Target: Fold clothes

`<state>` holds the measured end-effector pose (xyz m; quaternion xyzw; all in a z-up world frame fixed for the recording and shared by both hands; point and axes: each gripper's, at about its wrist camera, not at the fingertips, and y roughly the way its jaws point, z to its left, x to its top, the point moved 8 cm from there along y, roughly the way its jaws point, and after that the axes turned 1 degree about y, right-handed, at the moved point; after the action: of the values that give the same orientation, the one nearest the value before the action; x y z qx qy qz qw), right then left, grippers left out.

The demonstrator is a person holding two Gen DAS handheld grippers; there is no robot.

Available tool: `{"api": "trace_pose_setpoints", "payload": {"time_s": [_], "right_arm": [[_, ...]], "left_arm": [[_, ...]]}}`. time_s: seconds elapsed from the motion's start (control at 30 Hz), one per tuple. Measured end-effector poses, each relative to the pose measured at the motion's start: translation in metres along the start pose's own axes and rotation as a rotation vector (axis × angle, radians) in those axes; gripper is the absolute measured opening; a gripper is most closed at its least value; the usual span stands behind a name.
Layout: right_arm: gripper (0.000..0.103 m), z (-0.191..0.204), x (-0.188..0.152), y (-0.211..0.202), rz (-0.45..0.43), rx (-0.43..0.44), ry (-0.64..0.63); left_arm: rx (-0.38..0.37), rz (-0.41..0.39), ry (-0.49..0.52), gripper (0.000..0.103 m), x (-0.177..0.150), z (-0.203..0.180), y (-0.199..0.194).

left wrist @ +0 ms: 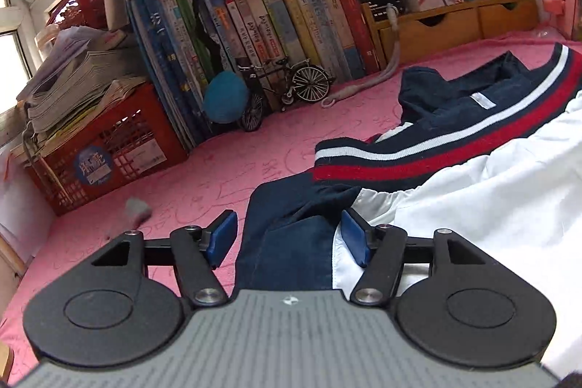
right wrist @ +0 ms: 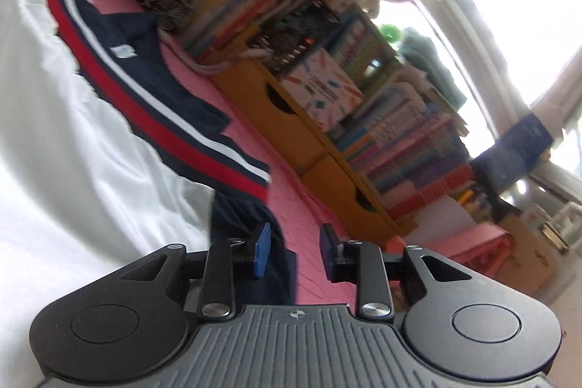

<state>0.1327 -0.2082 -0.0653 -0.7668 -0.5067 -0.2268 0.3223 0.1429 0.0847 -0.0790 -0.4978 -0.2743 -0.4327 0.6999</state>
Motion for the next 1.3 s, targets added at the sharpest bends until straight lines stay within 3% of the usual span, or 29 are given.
{"api": "trace_pose_setpoints", "payload": {"time_s": [0.1,0.23,0.27,0.33,0.4,0.5,0.57,0.7,1.1,1.2,1.3], "right_arm": [[0.038,-0.027,-0.006,-0.031,0.04,0.001,0.237],[0.038,-0.001,0.013,-0.118,-0.077,0.227,0.46],[0.036,0.011,0.017,-0.136,-0.096,0.263,0.487],[0.033,0.033,0.027,-0.168,-0.127,0.341,0.538],[0.033,0.054,0.033,-0.181,-0.115,0.421,0.578],[0.025,0.078,0.031,-0.18,-0.054,0.457,0.584],[0.025,0.088,0.026,-0.174,-0.004,0.479,0.595],[0.025,0.098,0.021,-0.167,0.038,0.482,0.612],[0.025,0.106,0.015,-0.171,0.01,0.45,0.653],[0.025,0.106,0.014,-0.173,-0.002,0.449,0.652],[0.025,0.106,0.013,-0.173,-0.006,0.455,0.663]], "left_arm": [[-0.07,-0.054,-0.052,0.057,0.011,-0.002,-0.027],[-0.364,-0.096,-0.109,0.053,0.035,-0.029,-0.065],[-0.441,-0.086,-0.112,0.048,0.039,-0.039,-0.072],[-0.569,-0.048,-0.066,0.042,0.041,-0.067,-0.081],[-0.636,-0.019,0.023,0.035,0.037,-0.094,-0.08],[-0.645,0.036,0.153,0.029,0.026,-0.125,-0.065],[-0.623,0.068,0.172,0.027,0.022,-0.136,-0.048],[-0.568,0.087,0.092,0.026,0.042,-0.137,-0.01],[-0.441,0.084,-0.02,0.025,0.086,-0.151,0.051],[-0.413,0.1,-0.027,0.024,0.093,-0.145,0.045],[-0.475,0.077,-0.015,0.024,0.092,-0.135,0.011]]}}
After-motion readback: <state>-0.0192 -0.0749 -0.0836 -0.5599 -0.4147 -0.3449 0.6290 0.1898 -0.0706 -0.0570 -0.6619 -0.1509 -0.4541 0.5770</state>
